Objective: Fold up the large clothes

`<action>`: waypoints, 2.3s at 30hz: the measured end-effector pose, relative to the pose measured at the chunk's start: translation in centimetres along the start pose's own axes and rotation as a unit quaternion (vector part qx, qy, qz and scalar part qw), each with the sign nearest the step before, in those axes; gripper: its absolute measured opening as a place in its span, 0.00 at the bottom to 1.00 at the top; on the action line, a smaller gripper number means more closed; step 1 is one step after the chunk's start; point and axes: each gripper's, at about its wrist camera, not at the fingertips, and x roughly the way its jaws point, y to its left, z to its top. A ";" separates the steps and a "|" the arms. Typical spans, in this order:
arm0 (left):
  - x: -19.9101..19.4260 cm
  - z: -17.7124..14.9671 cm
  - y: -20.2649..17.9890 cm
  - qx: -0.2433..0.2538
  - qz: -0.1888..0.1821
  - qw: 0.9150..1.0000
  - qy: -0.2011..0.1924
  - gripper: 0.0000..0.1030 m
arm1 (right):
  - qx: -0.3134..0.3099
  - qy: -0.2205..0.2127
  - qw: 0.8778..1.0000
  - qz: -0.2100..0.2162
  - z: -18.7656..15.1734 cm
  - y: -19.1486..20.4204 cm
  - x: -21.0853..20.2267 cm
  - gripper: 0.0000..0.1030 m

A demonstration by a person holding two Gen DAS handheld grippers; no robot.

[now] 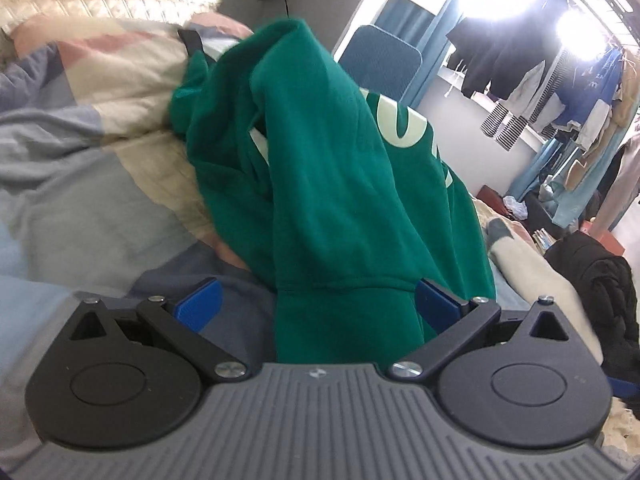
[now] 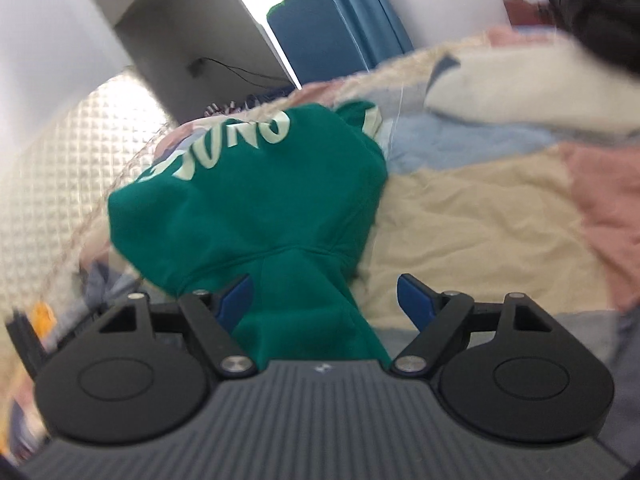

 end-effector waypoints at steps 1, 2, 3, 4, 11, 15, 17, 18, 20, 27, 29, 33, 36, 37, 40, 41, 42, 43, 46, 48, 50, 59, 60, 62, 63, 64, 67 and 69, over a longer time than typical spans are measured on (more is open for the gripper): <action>0.7 0.0 0.1 -0.003 -0.003 1.000 0.007 0.99 | 0.017 0.007 1.000 -0.002 0.4 -0.5 1.2 0.77; 1.4 0.0 0.3 -0.006 -0.005 1.000 0.013 0.99 | 0.037 0.014 0.999 -0.006 0.6 -1.1 2.6 0.77; 1.9 -0.1 0.4 -0.009 -0.008 1.000 0.018 0.99 | 0.048 0.016 0.999 -0.005 0.7 -1.6 3.7 0.77; 2.3 -0.2 0.5 -0.013 -0.012 1.000 0.022 0.99 | 0.053 0.014 0.999 -0.001 0.6 -2.3 4.8 0.77; 5.6 -0.6 2.2 -0.043 -0.033 0.998 0.029 0.90 | 0.066 0.036 0.994 0.074 0.2 -4.5 10.3 0.79; 7.3 -1.5 2.4 -0.035 -0.044 0.998 0.028 0.81 | 0.045 0.050 0.990 0.123 -0.2 -3.8 12.8 0.78; 7.8 -1.7 2.2 -0.033 -0.054 0.998 0.025 0.72 | 0.033 0.079 0.986 0.141 -1.0 -3.0 14.4 0.73; 8.0 -1.7 2.0 -0.030 -0.054 0.998 0.022 0.70 | 0.023 0.092 0.986 0.138 -1.4 -2.5 15.0 0.68; 8.2 -1.7 1.8 -0.026 -0.054 0.998 0.021 0.56 | -0.019 0.103 0.987 0.124 -2.1 -1.2 15.7 0.60; 4.5 -1.3 -0.4 0.012 -0.071 0.997 -0.010 0.22 | -0.063 0.059 0.989 0.120 -1.4 0.3 11.8 0.11; 2.5 -1.3 -1.0 0.013 -0.084 0.996 -0.026 0.19 | -0.090 0.036 0.987 0.126 -1.3 1.0 9.7 0.10; -3.2 -1.8 -1.8 -0.005 -0.117 0.991 -0.062 0.17 | -0.114 -0.003 0.983 0.146 -1.3 2.8 4.7 0.09; -7.8 -2.6 -2.3 -0.028 -0.139 0.987 -0.079 0.17 | -0.134 -0.020 0.978 0.161 -2.0 3.8 0.6 0.09; -9.0 -2.9 -2.4 -0.035 -0.142 0.986 -0.082 0.17 | -0.144 -0.023 0.975 0.166 -2.4 4.1 -0.6 0.09; -12.7 -4.2 -2.7 -0.048 -0.152 0.983 -0.086 0.17 | -0.177 -0.025 0.969 0.169 -3.6 5.0 -4.4 0.09; -13.8 -4.6 -2.7 -0.053 -0.153 0.983 -0.087 0.17 | -0.184 -0.027 0.967 0.172 -3.9 5.2 -5.7 0.09; -14.6 -5.1 -2.7 -0.057 -0.153 0.983 -0.085 0.17 | -0.189 -0.029 0.966 0.171 -4.2 5.3 -6.6 0.09; -15.2 -5.6 -2.7 -0.057 -0.147 0.984 -0.081 0.17 | -0.190 -0.027 0.967 0.168 -4.5 5.3 -7.3 0.09; -15.8 -7.0 -2.9 -0.058 -0.121 0.989 -0.055 0.18 | -0.165 0.012 0.973 0.161 -5.5 4.6 -7.5 0.09; -15.5 -7.5 -2.8 -0.069 -0.113 0.991 -0.030 0.19 | -0.150 0.033 0.977 0.148 -5.9 4.3 -6.9 0.11; -15.0 -7.6 -2.4 -0.085 -0.116 0.990 -0.005 0.24 | -0.134 0.051 0.980 0.139 -5.8 4.1 -6.1 0.11; -13.2 -7.3 0.2 -0.174 -0.146 0.974 0.023 0.73 | 0.047 0.055 0.987 0.146 -5.1 -0.3 -5.7 0.81; -13.1 -7.3 0.3 -0.180 -0.141 0.973 0.021 0.74 | 0.068 0.056 0.985 0.146 -5.0 -0.6 -5.2 0.81; -12.8 -7.2 0.9 -0.194 -0.120 0.973 0.016 0.79 | 0.115 0.063 0.979 0.157 -4.9 -1.8 -4.4 0.81; -12.7 -7.3 1.2 -0.202 -0.118 0.972 0.014 0.79 | 0.137 0.068 0.975 0.162 -4.9 -2.3 -3.8 0.81; -12.5 -7.2 1.4 -0.208 -0.119 0.971 0.014 0.80 | 0.157 0.074 0.971 0.164 -5.0 -2.6 -3.0 0.81; -11.3 -6.8 1.6 -0.211 -0.122 0.969 0.030 0.81 | 0.198 0.096 0.960 0.171 -5.3 -3.1 -0.7 0.81; -10.1 -6.7 1.6 -0.210 -0.119 0.970 0.041 0.81 | 0.216 0.110 0.956 0.168 -5.3 -3.1 0.8 0.81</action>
